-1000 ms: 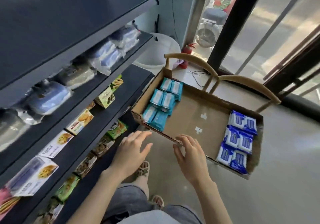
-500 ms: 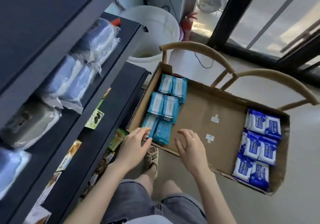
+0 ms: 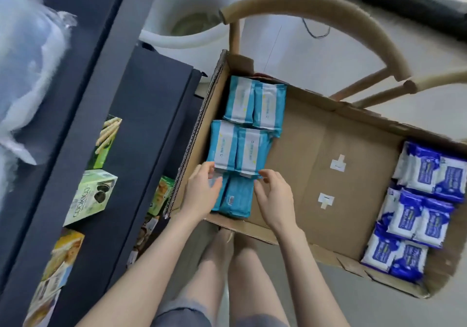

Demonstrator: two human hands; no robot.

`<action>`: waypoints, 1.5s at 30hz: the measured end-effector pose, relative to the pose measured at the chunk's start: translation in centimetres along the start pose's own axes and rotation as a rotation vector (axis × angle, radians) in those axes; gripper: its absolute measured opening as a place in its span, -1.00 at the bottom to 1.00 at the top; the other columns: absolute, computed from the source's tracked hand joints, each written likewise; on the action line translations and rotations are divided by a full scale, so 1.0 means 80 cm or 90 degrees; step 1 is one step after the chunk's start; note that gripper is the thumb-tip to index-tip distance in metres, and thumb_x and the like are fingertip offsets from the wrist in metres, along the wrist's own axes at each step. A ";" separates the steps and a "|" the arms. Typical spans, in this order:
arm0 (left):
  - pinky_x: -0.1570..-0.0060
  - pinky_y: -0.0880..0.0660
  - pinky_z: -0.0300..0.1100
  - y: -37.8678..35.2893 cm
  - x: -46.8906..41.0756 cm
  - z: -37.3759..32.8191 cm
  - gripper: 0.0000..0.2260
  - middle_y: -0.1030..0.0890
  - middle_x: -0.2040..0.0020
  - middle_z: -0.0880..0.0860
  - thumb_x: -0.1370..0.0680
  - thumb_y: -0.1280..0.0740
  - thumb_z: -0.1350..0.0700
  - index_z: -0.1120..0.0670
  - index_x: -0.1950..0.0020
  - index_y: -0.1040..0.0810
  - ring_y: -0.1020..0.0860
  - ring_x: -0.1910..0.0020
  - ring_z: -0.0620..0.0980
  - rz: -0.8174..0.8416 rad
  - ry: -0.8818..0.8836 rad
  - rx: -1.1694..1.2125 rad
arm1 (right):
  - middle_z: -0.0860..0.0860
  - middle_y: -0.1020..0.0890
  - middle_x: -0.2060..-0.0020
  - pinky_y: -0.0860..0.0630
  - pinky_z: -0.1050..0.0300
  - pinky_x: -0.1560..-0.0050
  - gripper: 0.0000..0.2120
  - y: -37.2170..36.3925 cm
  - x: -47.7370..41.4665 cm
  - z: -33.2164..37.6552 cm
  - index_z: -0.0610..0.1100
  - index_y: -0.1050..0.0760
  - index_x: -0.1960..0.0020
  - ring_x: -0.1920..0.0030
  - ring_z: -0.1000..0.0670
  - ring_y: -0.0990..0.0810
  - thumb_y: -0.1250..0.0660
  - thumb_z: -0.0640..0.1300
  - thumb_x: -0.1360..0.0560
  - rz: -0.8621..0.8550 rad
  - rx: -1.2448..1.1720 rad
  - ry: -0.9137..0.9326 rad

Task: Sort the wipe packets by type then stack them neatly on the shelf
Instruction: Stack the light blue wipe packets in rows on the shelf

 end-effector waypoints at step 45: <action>0.20 -0.56 -0.29 0.054 0.271 0.028 -0.91 -0.67 0.09 0.03 -0.51 -0.36 0.27 0.12 0.03 -0.59 -0.65 0.13 -0.10 -0.345 0.071 0.763 | -0.09 -0.69 0.04 -0.55 0.04 -0.06 -0.64 0.044 0.191 0.035 -0.05 -0.60 -0.02 0.00 -0.13 -0.64 -0.41 -0.30 -0.26 0.122 -0.565 -0.002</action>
Point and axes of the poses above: each hand's wrist, its own x-axis away from the middle knuckle, its own y-axis out of the back of the hand, z = x × y, the point moved 7 cm from there along -x, towards the middle knuckle
